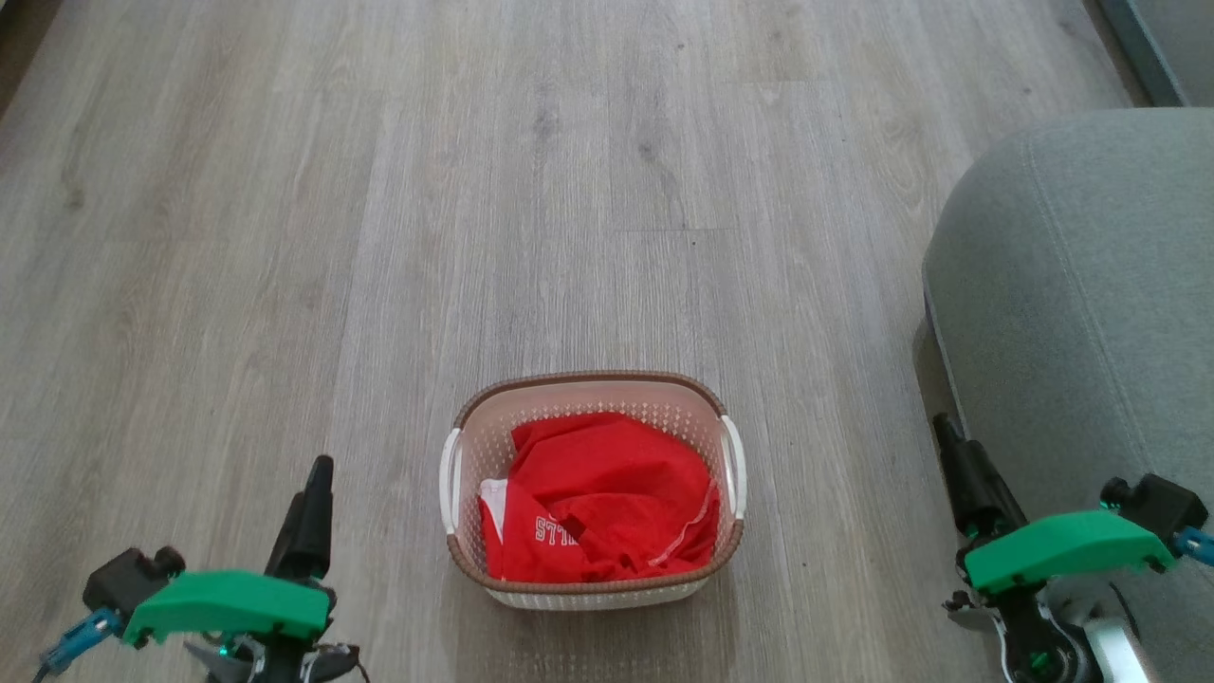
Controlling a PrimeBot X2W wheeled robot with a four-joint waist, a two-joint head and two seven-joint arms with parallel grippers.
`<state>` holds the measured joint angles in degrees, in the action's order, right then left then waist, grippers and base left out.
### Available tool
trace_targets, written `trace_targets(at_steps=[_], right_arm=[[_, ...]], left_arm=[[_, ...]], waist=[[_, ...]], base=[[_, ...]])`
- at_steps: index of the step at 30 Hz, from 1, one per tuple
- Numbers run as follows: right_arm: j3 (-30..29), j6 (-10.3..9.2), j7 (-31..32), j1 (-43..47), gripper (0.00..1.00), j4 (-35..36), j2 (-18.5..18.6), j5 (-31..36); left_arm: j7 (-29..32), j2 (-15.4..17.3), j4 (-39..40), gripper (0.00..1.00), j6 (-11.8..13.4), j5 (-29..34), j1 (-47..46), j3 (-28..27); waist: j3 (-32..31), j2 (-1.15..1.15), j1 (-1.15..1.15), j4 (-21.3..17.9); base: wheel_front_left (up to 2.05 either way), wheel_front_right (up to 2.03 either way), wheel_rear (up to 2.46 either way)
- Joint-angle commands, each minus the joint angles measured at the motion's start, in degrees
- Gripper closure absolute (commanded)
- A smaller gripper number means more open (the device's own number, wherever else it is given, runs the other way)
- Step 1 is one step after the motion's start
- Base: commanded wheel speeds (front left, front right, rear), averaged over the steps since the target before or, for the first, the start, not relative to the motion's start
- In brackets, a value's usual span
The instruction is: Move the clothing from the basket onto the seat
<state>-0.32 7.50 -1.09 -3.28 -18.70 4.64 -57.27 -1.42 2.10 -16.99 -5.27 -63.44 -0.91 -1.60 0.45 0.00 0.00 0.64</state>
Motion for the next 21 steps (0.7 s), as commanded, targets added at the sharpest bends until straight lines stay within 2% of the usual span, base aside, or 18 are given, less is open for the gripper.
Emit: trace_targets(at_steps=[1, 21], right_arm=[[0.92, 0.00, -0.93, -3.31, 0.00, 1.64, 1.42, 2.09], [5.01, -0.01, -4.14, -3.94, 0.00, 0.15, 3.03, 15.50]], left_arm=[[-0.70, 0.45, 2.33, 0.00, 0.19, 2.18, -2.36, -0.24], [-3.89, 0.53, 3.61, 0.00, 1.36, 17.45, -1.84, 0.44]], waist=[[0.00, 0.00, 0.00, 0.01], [-0.29, 0.00, 0.00, 0.03]], base=[[0.00, 0.00, 0.00], [0.00, 0.00, 0.00]])
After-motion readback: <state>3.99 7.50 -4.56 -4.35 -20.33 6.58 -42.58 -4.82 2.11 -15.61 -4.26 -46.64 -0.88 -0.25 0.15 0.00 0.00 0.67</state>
